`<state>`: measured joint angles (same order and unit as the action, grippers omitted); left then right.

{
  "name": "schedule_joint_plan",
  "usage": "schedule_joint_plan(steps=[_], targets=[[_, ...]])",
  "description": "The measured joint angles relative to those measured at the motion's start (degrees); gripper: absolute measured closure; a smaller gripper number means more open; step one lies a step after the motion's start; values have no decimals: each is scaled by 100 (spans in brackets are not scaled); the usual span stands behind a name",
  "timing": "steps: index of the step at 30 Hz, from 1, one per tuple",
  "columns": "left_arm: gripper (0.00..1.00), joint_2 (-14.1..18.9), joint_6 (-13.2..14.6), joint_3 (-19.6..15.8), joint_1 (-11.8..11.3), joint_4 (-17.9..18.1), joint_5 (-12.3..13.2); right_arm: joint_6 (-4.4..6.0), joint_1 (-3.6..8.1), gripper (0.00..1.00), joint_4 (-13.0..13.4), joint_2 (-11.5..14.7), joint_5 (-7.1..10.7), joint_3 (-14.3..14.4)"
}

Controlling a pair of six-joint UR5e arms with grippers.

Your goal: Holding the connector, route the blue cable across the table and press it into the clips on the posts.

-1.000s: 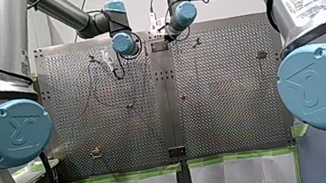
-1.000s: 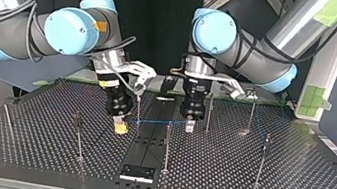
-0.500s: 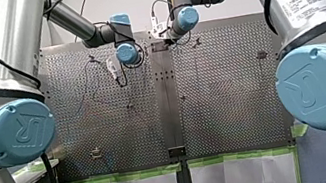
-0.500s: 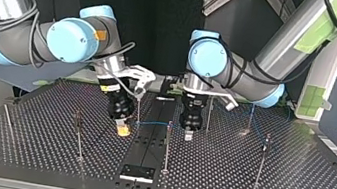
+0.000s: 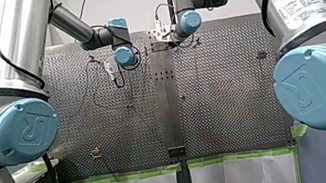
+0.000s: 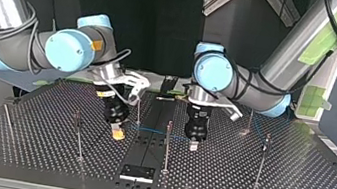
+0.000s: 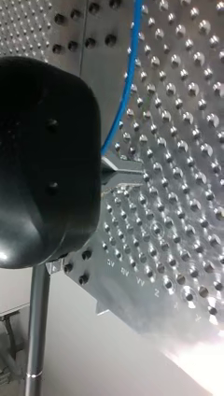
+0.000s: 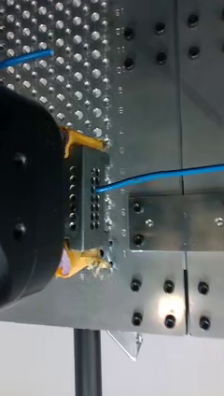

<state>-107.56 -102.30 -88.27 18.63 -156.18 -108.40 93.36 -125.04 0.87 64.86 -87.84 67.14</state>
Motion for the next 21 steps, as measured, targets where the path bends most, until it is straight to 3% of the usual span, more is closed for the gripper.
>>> schedule_joint_plan(steps=[7, 8, 9, 10, 11, 12, 14, 15, 16, 17, 21], targets=[[100, -2, -15, 32, -95, -67, 66, 25, 151, 99, 10, -20, 57, -17], [89, -3, -25, 33, -101, -81, 68, 34, 167, 99, 9, -22, 65, -18], [89, -2, -41, 33, -108, -101, 72, 42, 182, 99, 10, -24, 72, -18], [78, -3, -51, 33, -112, -117, 77, 49, 197, 99, 10, -26, 81, -18], [61, -2, -59, 33, -113, -133, 83, 53, 206, 99, 10, -27, 88, -19], [61, 0, -67, 33, -111, -154, 93, 55, 213, 99, 10, -27, 93, -19], [36, 2, -76, 33, -105, -183, 106, 58, 228, 99, 11, -28, 102, -20], [36, 2, -79, 34, -97, -202, 112, 59, 232, 99, 11, -28, 104, -20], [15, 3, -81, 34, -90, -218, 116, 60, 238, 99, 11, -29, 105, -20], [0, 3, -81, 34, -83, -236, 118, 61, 240, 99, 10, -28, 106, -20], [0, 4, -84, 34, -55, -358, 121, 61, 244, 99, 10, -34, 108, -20]])
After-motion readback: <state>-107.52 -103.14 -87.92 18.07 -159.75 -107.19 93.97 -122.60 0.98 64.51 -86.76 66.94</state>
